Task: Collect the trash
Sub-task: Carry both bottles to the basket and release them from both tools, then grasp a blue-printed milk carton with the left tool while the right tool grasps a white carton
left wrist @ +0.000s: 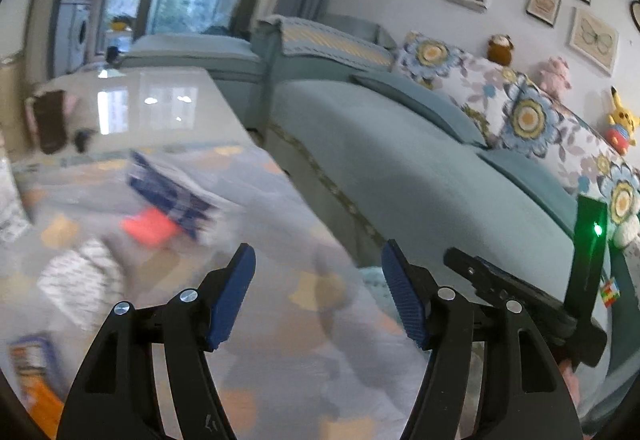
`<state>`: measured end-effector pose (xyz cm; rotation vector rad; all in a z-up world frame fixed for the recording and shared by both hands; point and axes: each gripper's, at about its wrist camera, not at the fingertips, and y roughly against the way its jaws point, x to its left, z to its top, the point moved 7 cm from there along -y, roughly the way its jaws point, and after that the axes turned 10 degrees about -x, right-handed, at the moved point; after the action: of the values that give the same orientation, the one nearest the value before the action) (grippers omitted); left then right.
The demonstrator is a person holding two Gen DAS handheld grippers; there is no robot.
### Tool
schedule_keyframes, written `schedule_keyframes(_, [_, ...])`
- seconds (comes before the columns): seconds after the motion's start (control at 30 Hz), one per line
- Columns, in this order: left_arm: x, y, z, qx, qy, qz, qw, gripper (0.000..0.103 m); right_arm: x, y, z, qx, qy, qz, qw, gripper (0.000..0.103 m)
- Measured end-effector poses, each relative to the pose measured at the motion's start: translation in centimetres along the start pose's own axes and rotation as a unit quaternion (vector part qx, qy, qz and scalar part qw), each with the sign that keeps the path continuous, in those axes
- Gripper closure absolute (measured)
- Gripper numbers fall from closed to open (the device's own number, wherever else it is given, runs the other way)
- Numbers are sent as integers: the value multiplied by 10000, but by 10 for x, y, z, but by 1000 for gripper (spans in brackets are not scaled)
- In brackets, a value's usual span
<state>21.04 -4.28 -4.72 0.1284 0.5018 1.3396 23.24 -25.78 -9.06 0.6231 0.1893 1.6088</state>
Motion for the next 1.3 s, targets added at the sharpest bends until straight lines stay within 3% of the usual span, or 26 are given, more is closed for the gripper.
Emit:
schedule_keyframes(0.17, [57, 29, 25, -295, 74, 556, 9980, 35, 39, 6, -6, -181, 259, 287, 9991, 48])
schedule_keyframes(0.23, [85, 41, 34, -445, 98, 862, 9952, 24, 52, 3, -13, -107, 231, 475, 9985, 48])
schedule_keyframes(0.3, [115, 53, 44, -575, 167, 1213, 9908, 17, 64, 1, -17, -80, 278, 571, 9980, 45])
schedule_keyframes(0.37, [153, 62, 51, -633, 267, 1640, 9841, 16, 73, 0, -21, -122, 388, 608, 9973, 39])
schedule_keyframes(0.5, [218, 67, 59, -603, 484, 2342, 9691, 16, 88, -5, -35, -77, 644, 572, 9963, 38])
schedule_keyframes(0.6, [255, 58, 55, -471, 681, 2680, 9598, 16, 101, -3, -33, -156, 641, 711, 9953, 37])
schedule_keyframes(0.77, [295, 26, 39, 93, 832, 3045, 9488, 15, 130, -13, -29, -10, 771, 1021, 9918, 37])
schedule_keyframes(0.9, [316, 2, 34, 553, 747, 3460, 9336, 15, 163, -27, -19, 192, 996, 1407, 9848, 29])
schedule_keyframes(1.0, [326, -5, 26, 781, 726, 3514, 9302, 19, 184, -47, -13, 405, 1166, 1665, 9783, 26])
schedule_keyframes(1.07, [329, -5, 19, 848, 940, 3343, 9339, 26, 194, -61, -10, 443, 1319, 1634, 9767, 21])
schedule_keyframes(1.17, [329, 4, 13, 901, 1067, 2941, 9455, 35, 206, -83, -11, 541, 1376, 1667, 9749, 19])
schedule_keyframes(1.3, [317, 26, 0, 1184, 695, 2285, 9638, 38, 219, -109, -22, 790, 1350, 1797, 9712, 17])
